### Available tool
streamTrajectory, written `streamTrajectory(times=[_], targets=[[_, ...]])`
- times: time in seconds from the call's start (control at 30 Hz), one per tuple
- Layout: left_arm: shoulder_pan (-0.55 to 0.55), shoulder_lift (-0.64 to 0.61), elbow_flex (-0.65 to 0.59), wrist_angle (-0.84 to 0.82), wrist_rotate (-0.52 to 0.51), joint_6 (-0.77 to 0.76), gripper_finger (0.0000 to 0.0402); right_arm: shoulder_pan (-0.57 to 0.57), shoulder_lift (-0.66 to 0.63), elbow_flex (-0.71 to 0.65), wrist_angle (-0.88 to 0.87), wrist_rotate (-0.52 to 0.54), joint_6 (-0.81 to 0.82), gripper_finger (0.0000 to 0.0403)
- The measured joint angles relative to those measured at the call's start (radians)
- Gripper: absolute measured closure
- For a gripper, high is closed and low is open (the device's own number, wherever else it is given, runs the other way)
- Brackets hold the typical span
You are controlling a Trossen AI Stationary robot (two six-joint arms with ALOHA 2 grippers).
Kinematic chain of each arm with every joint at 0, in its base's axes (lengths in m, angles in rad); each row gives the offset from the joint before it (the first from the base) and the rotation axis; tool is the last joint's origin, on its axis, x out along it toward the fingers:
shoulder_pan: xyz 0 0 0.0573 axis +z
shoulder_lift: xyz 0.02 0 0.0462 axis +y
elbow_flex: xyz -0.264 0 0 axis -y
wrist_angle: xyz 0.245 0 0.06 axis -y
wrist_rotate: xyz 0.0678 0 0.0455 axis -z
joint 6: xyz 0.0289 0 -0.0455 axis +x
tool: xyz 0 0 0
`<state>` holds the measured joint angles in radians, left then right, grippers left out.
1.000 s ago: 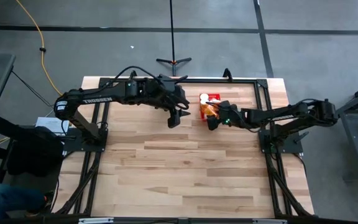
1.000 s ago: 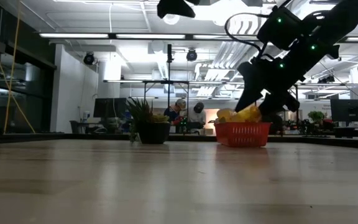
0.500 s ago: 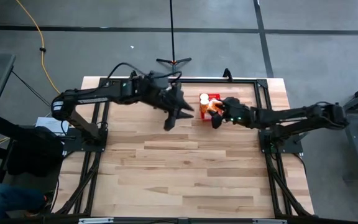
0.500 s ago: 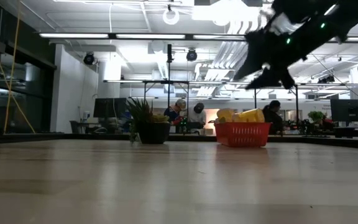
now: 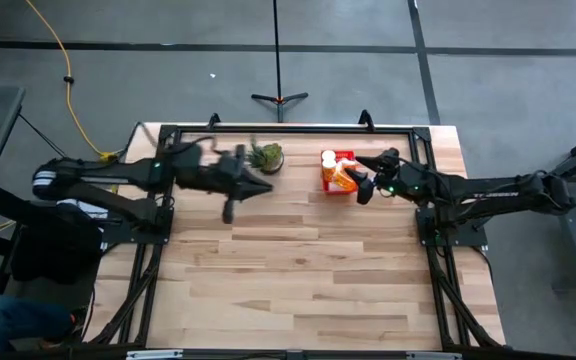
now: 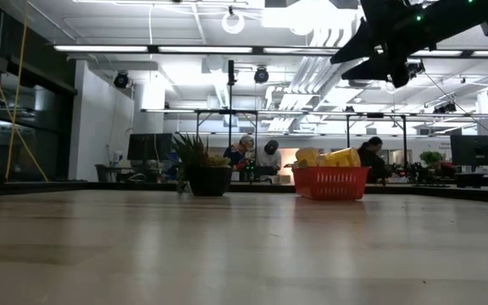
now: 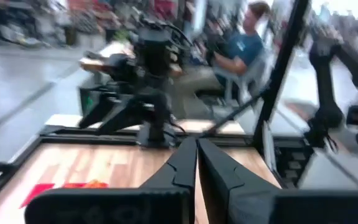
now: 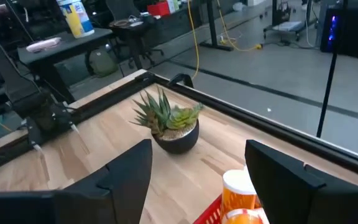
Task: Pick and place pill bottles into a basket
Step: Return to Home Position
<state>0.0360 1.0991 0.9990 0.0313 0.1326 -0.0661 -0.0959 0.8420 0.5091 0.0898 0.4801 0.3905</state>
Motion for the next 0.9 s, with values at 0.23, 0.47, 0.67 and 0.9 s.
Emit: streamTrajectory(times=[0.23, 0.47, 0.67, 0.9], targets=[[0.0, -0.296, -0.337, 0.107, 0.0, -0.048, 0.0379, 0.0, 0.009, 0.0, -0.001, -0.02, -0.018, 0.0155], [0.001, -0.413, -0.473, 0.056, 0.102, 0.174, 0.0347, 0.0, 0.009, 0.0, 0.002, -0.019, -0.099, 0.0155], [0.003, -0.388, -0.475, -0.046, 0.089, 0.24, 0.038, 0.0, 0.009, 0.0, 0.004, 0.002, -0.12, 0.0155], [0.003, -0.415, -0.48, -0.034, 0.058, 0.27, 0.0378, 0.0, 0.009, 0.0, 0.004, -0.018, -0.101, 0.0155]])
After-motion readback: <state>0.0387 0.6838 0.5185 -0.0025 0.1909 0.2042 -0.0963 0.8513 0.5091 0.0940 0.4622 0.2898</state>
